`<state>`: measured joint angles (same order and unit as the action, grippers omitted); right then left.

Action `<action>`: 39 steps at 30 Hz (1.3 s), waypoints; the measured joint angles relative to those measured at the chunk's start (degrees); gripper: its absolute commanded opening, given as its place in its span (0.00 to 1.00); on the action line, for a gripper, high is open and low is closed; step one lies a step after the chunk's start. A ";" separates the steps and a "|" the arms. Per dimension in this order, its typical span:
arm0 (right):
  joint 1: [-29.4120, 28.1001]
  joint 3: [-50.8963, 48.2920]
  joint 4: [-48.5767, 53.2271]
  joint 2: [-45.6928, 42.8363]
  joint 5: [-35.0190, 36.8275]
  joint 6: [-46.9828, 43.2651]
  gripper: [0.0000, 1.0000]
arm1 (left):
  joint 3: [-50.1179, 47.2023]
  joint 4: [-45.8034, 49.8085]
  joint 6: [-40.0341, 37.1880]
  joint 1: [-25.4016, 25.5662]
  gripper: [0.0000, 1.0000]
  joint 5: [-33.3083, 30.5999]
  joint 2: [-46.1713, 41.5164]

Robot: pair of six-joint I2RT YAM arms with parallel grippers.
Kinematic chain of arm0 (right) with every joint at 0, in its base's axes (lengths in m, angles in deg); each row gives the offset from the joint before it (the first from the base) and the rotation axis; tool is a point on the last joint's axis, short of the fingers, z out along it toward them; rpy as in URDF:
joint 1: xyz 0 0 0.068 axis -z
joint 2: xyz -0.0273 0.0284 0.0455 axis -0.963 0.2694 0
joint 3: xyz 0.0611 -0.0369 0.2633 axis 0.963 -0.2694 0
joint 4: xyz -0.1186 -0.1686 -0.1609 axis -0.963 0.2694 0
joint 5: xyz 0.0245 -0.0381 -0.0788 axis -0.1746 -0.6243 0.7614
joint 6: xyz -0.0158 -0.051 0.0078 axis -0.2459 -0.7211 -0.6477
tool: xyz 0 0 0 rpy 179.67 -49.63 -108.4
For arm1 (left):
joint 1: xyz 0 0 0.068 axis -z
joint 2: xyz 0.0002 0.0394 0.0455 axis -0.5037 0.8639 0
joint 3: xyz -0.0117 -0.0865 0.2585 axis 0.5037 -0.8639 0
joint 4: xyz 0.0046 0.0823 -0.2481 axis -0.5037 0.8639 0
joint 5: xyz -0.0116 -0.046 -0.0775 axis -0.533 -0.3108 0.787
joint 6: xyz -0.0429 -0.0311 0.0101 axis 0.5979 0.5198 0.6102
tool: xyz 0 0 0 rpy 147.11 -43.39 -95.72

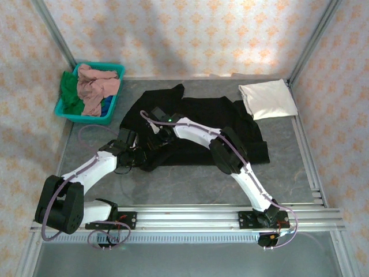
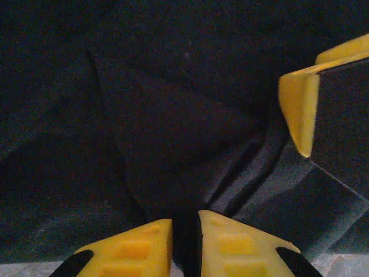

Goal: Fold and stack the t-shirts

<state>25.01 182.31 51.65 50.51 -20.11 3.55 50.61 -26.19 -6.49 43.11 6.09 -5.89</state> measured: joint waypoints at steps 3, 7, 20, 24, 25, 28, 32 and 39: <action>0.00 0.48 0.26 0.00 0.28 0.20 0.19 | 0.00 0.00 -0.04 -0.68 0.18 0.04 0.00; 0.00 0.52 0.52 -0.02 0.74 0.59 0.04 | 0.00 0.00 -0.04 -2.47 0.18 0.76 0.00; 0.00 -0.46 2.25 -6.62 6.32 2.62 0.00 | 6.40 1.97 -0.02 -5.53 0.22 3.48 3.54; 0.33 -2.25 1.42 -9.55 9.38 3.67 0.00 | 11.89 4.52 -0.07 -5.79 0.33 2.99 3.80; 0.50 -2.60 0.98 -9.92 10.14 4.04 0.00 | 13.27 5.25 0.04 -5.97 0.37 2.71 3.80; 2.32 -3.17 -0.28 -10.27 13.94 6.43 0.00 | 17.38 7.19 0.15 -6.67 0.41 0.72 3.80; 7.13 -5.38 -3.76 -10.29 19.08 10.08 0.00 | 22.40 9.11 -0.04 -7.34 0.42 -3.17 3.93; 13.73 -9.09 -9.66 -8.83 23.63 14.10 0.00 | 28.59 9.88 -1.03 -7.39 0.43 -6.78 11.21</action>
<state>38.74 173.22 41.99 41.68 3.52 17.65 79.20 -16.31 -7.52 35.72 -0.69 5.32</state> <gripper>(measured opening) 0.041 0.429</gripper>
